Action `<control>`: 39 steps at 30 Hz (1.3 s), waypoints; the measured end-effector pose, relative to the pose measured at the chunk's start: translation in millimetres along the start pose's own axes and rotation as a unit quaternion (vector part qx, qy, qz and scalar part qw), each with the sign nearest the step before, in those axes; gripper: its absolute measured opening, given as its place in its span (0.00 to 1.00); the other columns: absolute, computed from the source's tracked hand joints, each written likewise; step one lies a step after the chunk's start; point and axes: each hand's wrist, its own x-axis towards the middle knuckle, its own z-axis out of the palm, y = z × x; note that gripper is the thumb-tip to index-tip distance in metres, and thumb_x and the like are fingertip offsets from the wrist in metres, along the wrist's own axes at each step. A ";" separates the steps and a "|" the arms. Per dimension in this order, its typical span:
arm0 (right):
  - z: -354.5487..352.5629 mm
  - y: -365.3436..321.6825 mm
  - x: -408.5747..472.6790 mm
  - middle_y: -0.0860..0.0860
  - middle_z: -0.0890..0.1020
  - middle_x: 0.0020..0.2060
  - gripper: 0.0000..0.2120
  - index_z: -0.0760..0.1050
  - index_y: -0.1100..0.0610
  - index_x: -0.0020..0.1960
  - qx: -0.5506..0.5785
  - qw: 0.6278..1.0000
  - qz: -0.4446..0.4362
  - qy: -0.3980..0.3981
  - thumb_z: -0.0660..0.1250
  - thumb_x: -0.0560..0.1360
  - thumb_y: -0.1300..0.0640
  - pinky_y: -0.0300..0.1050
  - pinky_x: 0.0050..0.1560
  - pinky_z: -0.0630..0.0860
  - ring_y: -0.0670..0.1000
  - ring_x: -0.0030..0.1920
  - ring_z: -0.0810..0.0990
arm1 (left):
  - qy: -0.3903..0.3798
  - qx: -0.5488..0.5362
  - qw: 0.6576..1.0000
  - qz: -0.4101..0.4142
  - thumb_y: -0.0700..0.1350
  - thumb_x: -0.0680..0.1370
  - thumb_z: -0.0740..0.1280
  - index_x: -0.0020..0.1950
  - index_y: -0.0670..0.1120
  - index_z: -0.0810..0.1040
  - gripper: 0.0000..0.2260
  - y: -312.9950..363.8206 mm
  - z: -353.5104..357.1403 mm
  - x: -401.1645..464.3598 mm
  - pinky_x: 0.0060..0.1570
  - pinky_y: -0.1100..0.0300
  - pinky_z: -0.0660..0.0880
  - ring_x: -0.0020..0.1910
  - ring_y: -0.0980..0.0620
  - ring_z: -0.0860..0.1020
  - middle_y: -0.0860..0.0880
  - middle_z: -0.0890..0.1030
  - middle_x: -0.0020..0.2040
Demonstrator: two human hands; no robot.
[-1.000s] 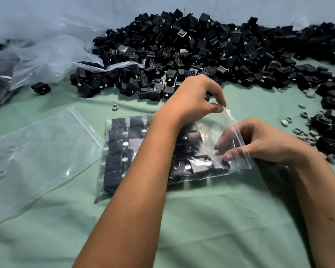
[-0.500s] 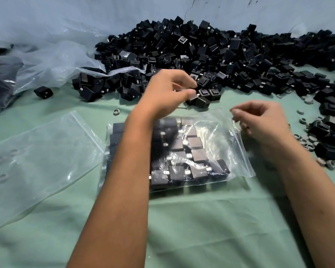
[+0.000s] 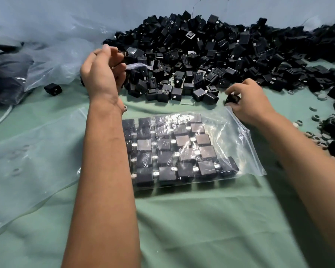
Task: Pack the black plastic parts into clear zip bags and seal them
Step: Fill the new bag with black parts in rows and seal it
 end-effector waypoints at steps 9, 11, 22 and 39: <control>-24.1 2.8 -69.1 0.46 0.84 0.44 0.08 0.81 0.48 0.55 0.191 0.977 0.099 -0.005 0.74 0.77 0.50 0.39 0.38 0.76 0.46 0.40 0.83 | -0.125 0.112 0.986 0.004 0.41 0.82 0.65 0.48 0.48 0.81 0.06 -6.9 25.2 -18.1 0.42 0.63 0.74 0.44 0.54 0.79 0.49 0.84 0.47; -27.0 1.8 -83.7 0.48 0.87 0.43 0.05 0.83 0.48 0.53 0.296 0.947 0.120 -0.027 0.69 0.81 0.52 0.45 0.41 0.79 0.47 0.39 0.83 | -0.227 0.223 0.947 0.036 0.39 0.80 0.68 0.50 0.49 0.83 0.06 -10.5 38.2 -28.4 0.45 0.63 0.77 0.48 0.56 0.81 0.51 0.84 0.50; -38.1 -2.1 -96.5 0.54 0.81 0.34 0.09 0.83 0.64 0.49 0.470 0.856 0.073 -0.201 0.69 0.78 0.58 0.34 0.24 0.69 0.44 0.25 0.71 | -0.523 0.520 0.646 0.197 0.45 0.79 0.73 0.63 0.63 0.82 0.16 -61.0 98.0 -81.8 0.72 0.51 0.61 0.69 0.47 0.64 0.52 0.74 0.61; -32.7 -11.7 -98.8 0.59 0.87 0.37 0.09 0.87 0.59 0.43 0.379 0.893 0.001 -0.242 0.80 0.70 0.53 0.40 0.36 0.79 0.52 0.35 0.85 | -0.477 0.430 0.729 0.237 0.46 0.73 0.79 0.47 0.56 0.88 0.06 -62.2 96.3 -76.1 0.63 0.57 0.69 0.62 0.52 0.71 0.55 0.79 0.56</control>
